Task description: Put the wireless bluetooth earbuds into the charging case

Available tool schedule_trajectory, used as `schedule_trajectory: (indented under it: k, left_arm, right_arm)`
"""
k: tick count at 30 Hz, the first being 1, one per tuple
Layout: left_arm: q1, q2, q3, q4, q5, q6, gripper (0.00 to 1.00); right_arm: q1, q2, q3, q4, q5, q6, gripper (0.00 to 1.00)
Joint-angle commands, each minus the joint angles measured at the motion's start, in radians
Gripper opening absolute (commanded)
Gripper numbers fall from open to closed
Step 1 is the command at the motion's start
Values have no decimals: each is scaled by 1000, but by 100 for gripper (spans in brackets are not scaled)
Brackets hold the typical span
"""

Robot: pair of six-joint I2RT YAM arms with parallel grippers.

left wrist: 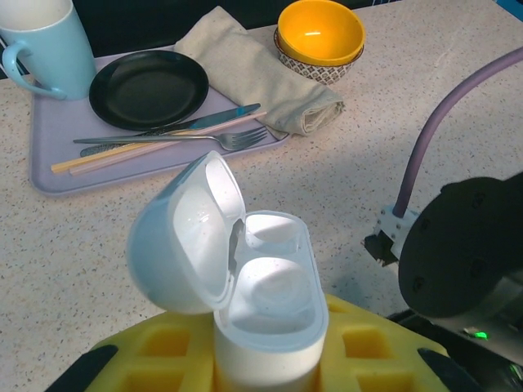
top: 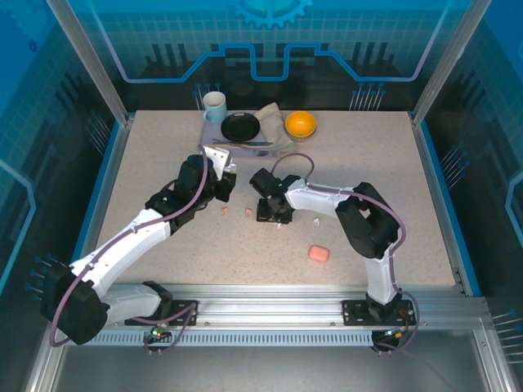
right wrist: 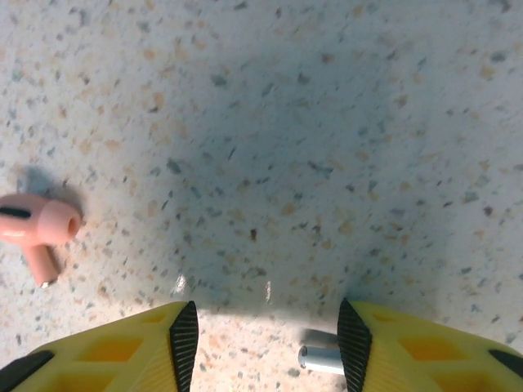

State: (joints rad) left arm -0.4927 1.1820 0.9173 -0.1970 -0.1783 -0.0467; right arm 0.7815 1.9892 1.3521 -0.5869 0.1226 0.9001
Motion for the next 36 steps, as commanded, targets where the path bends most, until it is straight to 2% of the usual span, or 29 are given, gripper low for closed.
schedule_trajectory:
  k: [1,5,8,17,26,36]
  left_arm:
    - [9,-27,-6,31,19,-1,0]
    - [10,-25,-3,32,25,-3,0]
    - [10,-23,-3,39,29,-7,0]
    - [9,-9,17,44,28,-1,0]
    - [9,5,32,44,34,-2,0]
    - [10,21,45,42,40,-4,0]
  right_arm:
    - [45,-51,-19,-34,-7,-36,53]
    - [50,-120,-23,-70,64,-35,61]
    - [56,-164,-25,-82,59,-35,64]
    - [112,-155,-88,-27,-94,51,65]
    - [114,-94,-108,-4,-103,64,65]
    - [36,-78,-119,1,-84,20,65]
